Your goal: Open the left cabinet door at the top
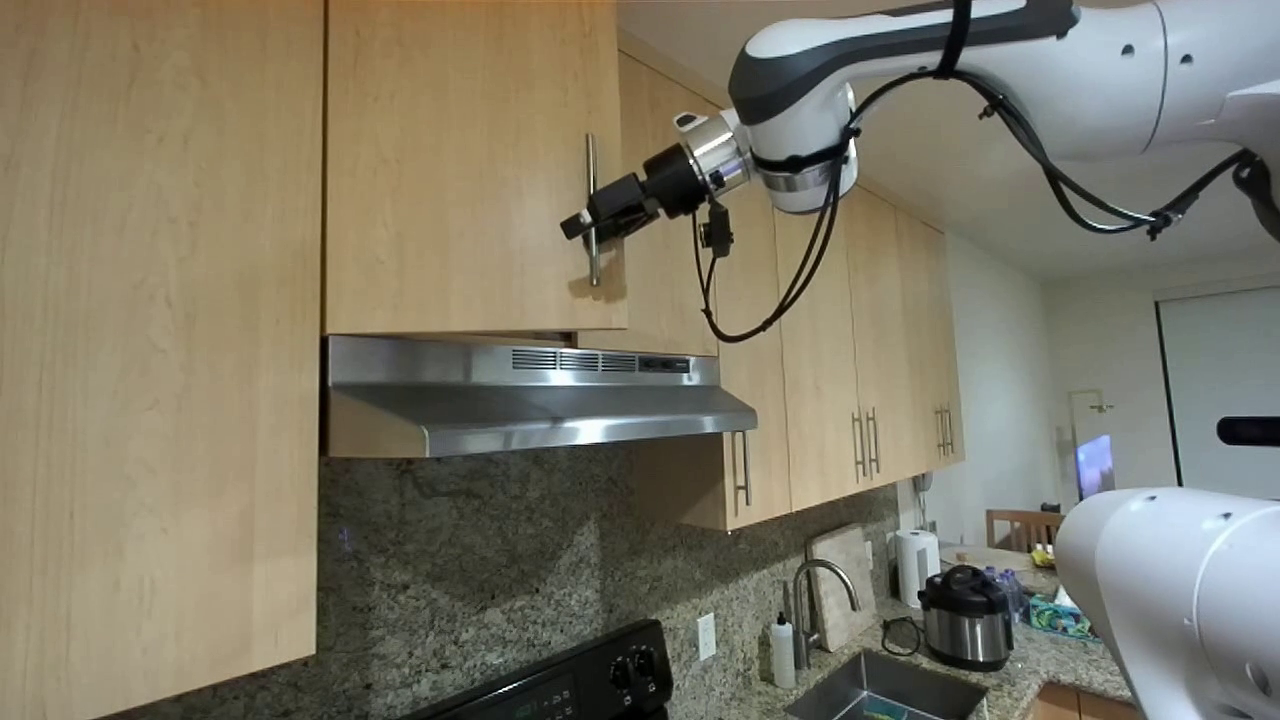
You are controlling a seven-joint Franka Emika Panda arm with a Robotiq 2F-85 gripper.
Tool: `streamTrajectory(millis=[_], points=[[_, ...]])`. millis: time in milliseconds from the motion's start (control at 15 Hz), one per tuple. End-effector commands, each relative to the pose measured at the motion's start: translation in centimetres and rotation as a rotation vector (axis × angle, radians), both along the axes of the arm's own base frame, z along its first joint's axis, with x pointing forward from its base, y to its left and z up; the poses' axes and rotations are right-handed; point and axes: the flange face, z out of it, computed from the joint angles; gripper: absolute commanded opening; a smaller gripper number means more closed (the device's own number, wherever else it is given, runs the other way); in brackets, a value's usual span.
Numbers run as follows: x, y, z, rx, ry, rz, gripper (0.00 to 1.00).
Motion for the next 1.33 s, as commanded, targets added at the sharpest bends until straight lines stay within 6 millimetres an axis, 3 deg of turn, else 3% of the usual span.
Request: streamTrajectory(millis=[0,933,1000,1267], points=[[-1.8,5.1,1.1,-0.012,0.022,0.135,1.00],[-3.1,8.5,1.2,-0.109,0.029,0.046,1.00],[-1.9,2.6,0.6,-0.078,0.024,-0.062,1.00],[-1.9,2.3,0.6,-0.080,0.026,-0.083,1.00]])
